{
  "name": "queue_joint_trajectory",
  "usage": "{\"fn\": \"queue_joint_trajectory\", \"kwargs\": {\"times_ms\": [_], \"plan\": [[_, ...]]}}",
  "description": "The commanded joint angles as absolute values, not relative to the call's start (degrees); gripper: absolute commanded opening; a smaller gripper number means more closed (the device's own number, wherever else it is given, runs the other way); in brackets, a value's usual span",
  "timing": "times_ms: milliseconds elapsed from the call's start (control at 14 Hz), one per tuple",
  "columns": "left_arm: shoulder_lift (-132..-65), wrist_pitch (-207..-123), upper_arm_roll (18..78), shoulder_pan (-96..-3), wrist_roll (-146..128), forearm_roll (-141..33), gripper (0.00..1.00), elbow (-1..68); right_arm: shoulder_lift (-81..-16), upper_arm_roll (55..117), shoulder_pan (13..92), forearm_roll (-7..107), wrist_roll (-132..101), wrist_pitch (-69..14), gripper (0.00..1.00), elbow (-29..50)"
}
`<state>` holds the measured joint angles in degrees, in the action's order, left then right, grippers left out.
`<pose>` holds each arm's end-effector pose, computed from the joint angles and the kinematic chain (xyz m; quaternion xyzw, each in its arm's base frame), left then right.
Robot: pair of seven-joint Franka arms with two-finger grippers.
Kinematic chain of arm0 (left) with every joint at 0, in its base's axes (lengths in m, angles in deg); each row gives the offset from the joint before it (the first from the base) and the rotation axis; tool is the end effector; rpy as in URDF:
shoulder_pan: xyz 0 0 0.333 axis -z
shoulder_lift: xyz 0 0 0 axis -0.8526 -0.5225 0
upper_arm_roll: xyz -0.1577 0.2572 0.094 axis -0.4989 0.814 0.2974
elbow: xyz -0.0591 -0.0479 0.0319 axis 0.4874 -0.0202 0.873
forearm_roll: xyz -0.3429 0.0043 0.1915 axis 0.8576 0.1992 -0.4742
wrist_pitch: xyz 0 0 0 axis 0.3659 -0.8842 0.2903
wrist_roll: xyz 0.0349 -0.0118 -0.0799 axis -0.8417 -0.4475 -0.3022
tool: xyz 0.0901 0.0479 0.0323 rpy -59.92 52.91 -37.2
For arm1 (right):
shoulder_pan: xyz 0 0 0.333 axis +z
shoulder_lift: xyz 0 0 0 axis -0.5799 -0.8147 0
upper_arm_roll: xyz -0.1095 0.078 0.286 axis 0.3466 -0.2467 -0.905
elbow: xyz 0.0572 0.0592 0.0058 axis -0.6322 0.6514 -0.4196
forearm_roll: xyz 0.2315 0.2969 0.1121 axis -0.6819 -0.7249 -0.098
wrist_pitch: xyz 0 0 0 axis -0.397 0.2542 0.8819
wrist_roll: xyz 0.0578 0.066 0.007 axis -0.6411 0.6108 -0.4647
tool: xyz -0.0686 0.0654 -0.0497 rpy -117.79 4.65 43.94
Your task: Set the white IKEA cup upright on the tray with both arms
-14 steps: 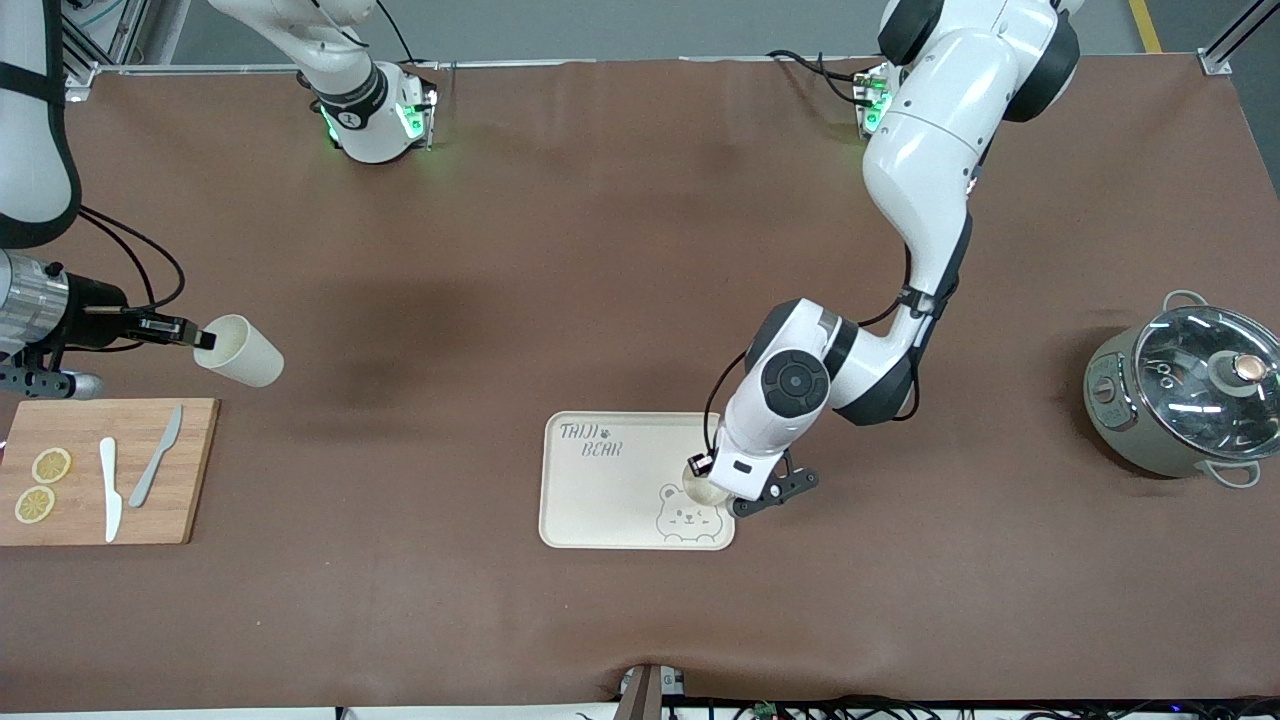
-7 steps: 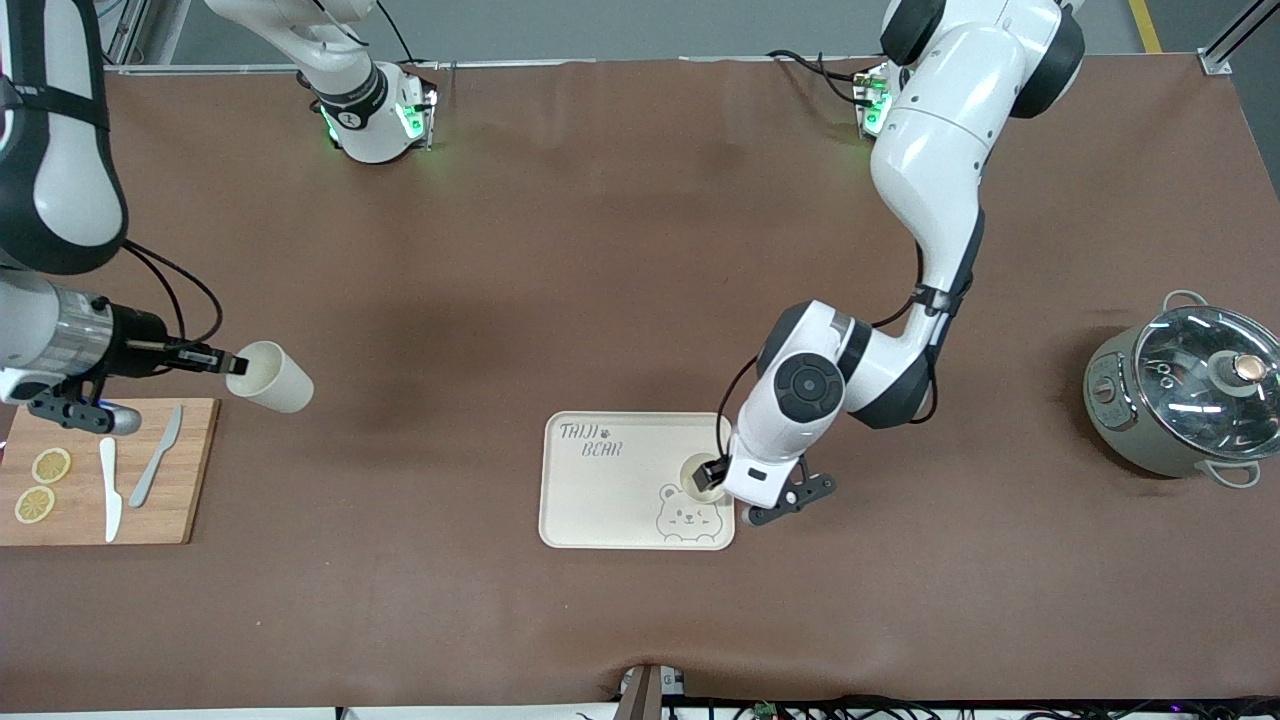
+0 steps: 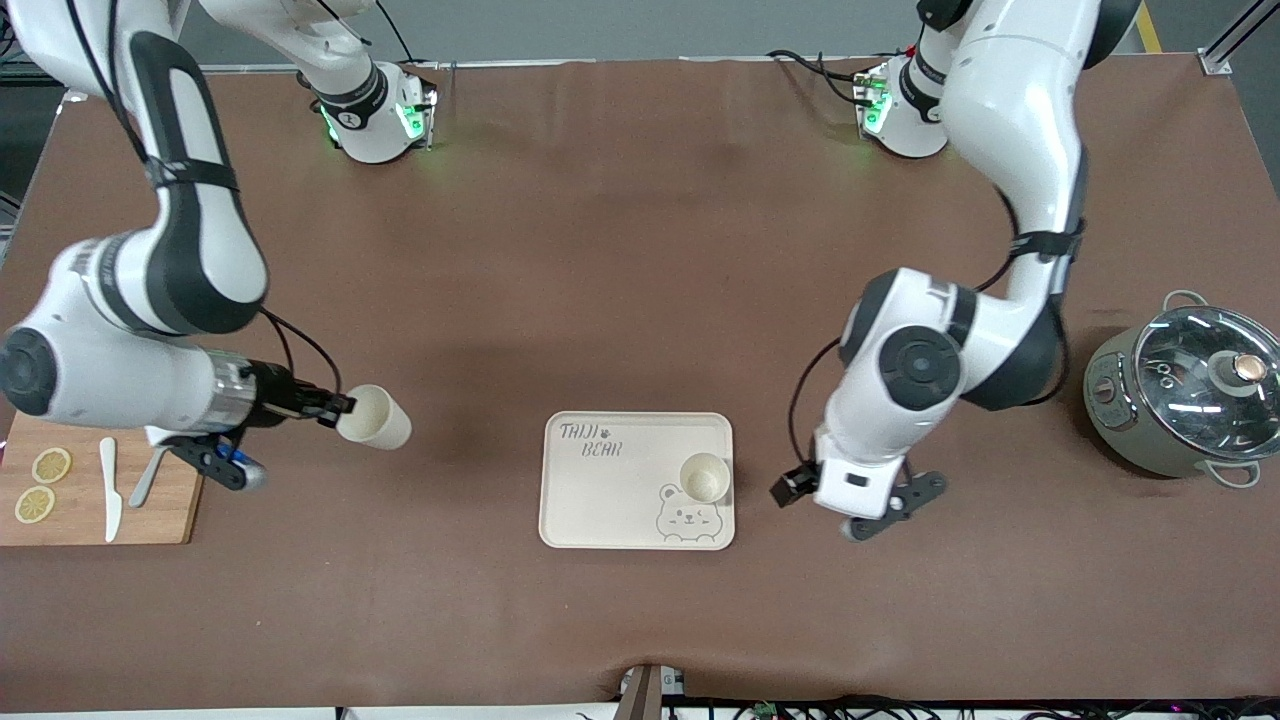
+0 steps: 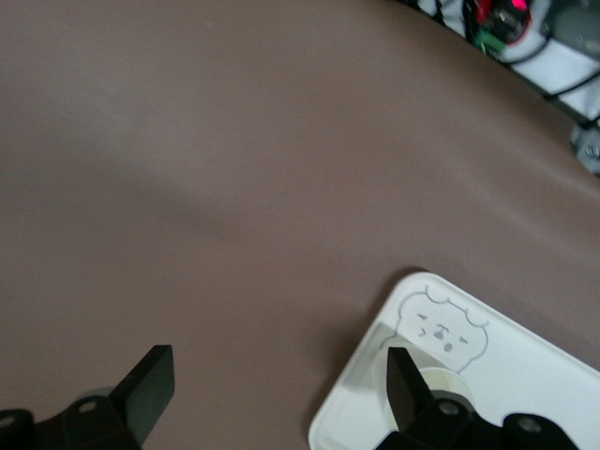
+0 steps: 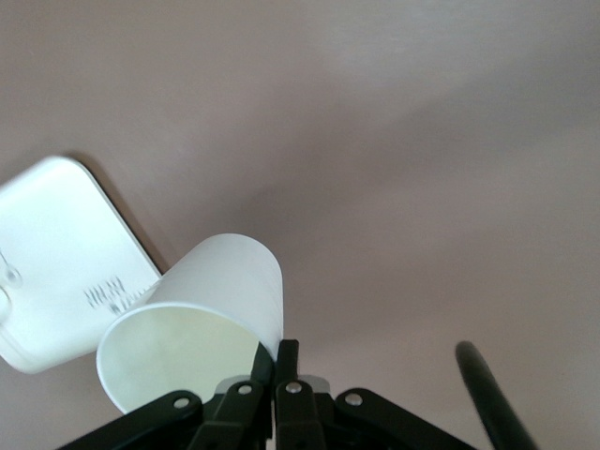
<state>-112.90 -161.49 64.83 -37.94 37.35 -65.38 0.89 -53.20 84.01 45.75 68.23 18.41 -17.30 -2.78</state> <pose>0.7057 -0.2752 0.3904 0.9631 0.2634 0.0498 0.0252 0.6707 0.1134 0.3811 -0.9578 0.2390 0.1121 0.1136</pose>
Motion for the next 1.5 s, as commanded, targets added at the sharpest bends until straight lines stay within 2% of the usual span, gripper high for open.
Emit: {"fn": "queue_joint_trajectory", "kwargs": {"times_ms": [0, 143, 286, 571, 1000, 1357, 1429], "plan": [[-108.66, -158.16, 64.88, -40.99, 37.27, -66.45, 1.0, 3.17, -59.88, 84.6, 50.36, 65.9, 26.21, -24.05, 0.0, -7.26], [-107.07, -156.23, 64.88, -43.98, 35.45, -67.15, 1.0, 3.17, -62.69, 84.51, 53.71, 65.63, 30.18, -31.69, 0.0, -8.4], [-105.06, -154.39, 64.79, -46.44, 30.09, -68.56, 1.0, 3.17, -64.37, 84.51, 56.61, 65.63, 36.05, -34.88, 0.0, -9.28], [-99.96, -145.26, 64.61, -52.16, 14.38, -68.73, 1.0, 3.17, -67.09, 83.99, 60.05, 65.28, 45.12, -35.16, 0.0, -10.25], [-94.16, -138.48, 64.35, -58.84, -5.21, -67.95, 1.0, 3.96, -69.65, 83.63, 63.74, 64.49, 53.84, -37.35, 0.0, -10.43], [-85.47, -137.94, 64.17, -61.05, -10.01, -67.07, 1.0, 12.9, -70.44, 83.63, 64.71, 64.31, 55.24, -37.35, 0.0, -10.34], [-83.1, -138.98, 64.17, -61.05, -10.01, -66.98, 1.0, 15.8, -70.7, 83.63, 64.71, 64.4, 55.42, -37.35, 0.2, -10.34]]}}
